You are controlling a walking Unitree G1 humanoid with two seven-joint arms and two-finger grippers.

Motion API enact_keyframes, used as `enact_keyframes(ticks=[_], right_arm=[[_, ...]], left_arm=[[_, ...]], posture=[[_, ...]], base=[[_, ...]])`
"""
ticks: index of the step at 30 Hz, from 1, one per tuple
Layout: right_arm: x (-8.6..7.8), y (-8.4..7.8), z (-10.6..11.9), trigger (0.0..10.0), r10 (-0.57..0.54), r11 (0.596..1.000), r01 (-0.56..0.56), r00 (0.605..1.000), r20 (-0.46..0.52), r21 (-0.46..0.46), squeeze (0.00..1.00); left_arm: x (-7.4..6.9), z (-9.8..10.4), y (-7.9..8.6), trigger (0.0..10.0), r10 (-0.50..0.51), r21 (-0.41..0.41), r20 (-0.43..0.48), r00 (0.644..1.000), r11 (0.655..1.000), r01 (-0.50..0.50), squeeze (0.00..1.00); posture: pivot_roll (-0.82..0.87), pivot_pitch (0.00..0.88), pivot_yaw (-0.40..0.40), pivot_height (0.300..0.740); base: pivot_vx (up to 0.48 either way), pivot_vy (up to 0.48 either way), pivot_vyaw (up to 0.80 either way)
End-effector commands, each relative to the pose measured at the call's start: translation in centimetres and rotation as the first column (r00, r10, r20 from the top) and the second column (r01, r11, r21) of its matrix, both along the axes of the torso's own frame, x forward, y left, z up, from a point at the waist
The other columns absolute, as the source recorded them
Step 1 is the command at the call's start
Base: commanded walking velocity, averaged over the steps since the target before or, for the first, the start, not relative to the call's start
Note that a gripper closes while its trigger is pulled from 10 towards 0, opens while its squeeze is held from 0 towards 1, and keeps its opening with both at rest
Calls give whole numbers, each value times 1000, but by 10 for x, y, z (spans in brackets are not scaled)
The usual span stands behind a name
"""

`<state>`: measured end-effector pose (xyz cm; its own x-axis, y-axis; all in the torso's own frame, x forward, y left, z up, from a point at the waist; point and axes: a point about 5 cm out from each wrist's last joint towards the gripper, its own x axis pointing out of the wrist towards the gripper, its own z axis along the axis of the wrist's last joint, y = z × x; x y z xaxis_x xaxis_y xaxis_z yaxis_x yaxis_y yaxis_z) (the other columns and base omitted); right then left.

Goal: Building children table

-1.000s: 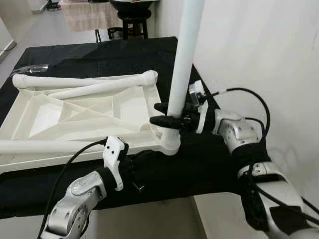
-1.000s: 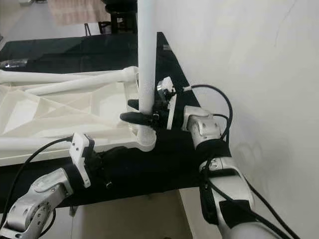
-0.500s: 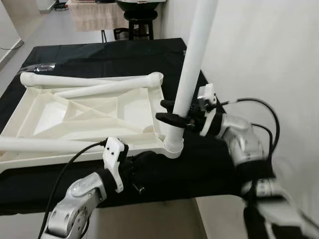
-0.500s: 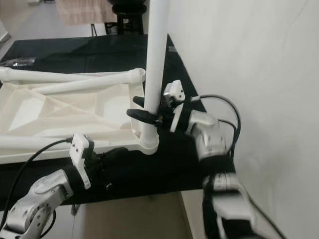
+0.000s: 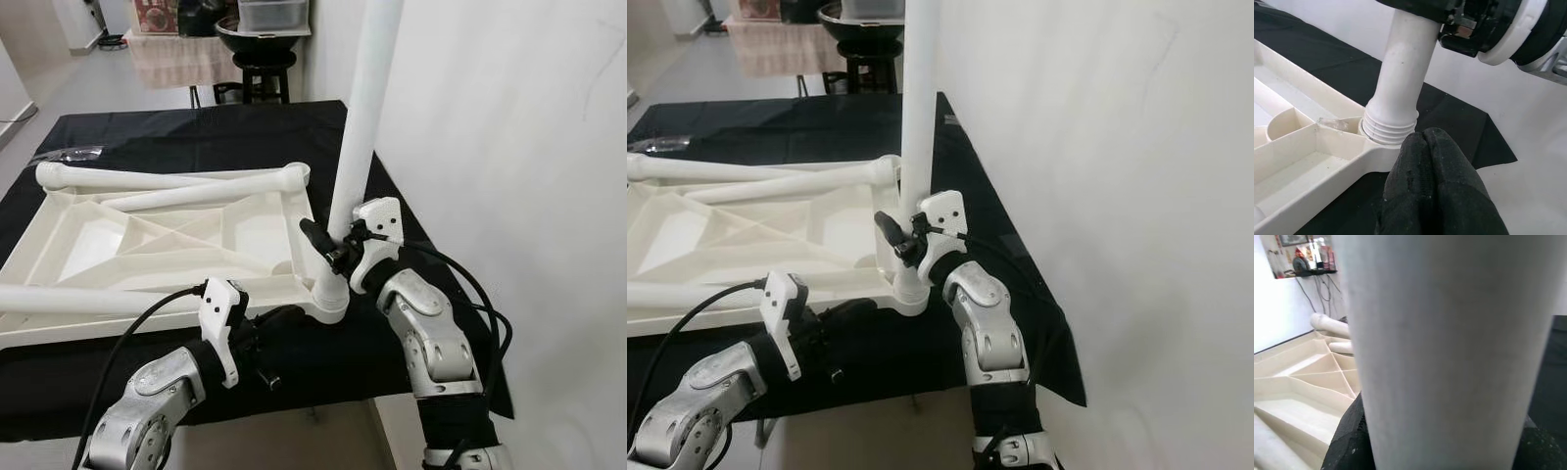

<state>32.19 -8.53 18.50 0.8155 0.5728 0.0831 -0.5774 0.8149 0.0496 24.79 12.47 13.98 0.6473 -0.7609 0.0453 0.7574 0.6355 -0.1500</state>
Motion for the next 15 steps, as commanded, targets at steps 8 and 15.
enact_keyframes(ticks=[8, 15], right_arm=[[-14, 4, 5, 10000, 403, 915, -403, 915, -11, -28, 1000], [10, -16, 14, 10000, 623, 774, -622, 782, -31, -119, 0]], left_arm=[[1, -3, 0, 10000, -11, 5, -23, 1000, 1000, 11, 0], [2, -3, -1, 10000, -3, 2, -18, 1000, 1000, 3, 0]], posture=[[-35, 89, -28, 740], [-21, 84, -43, 740]], base=[[0, 0, 0], [0, 0, 0]])
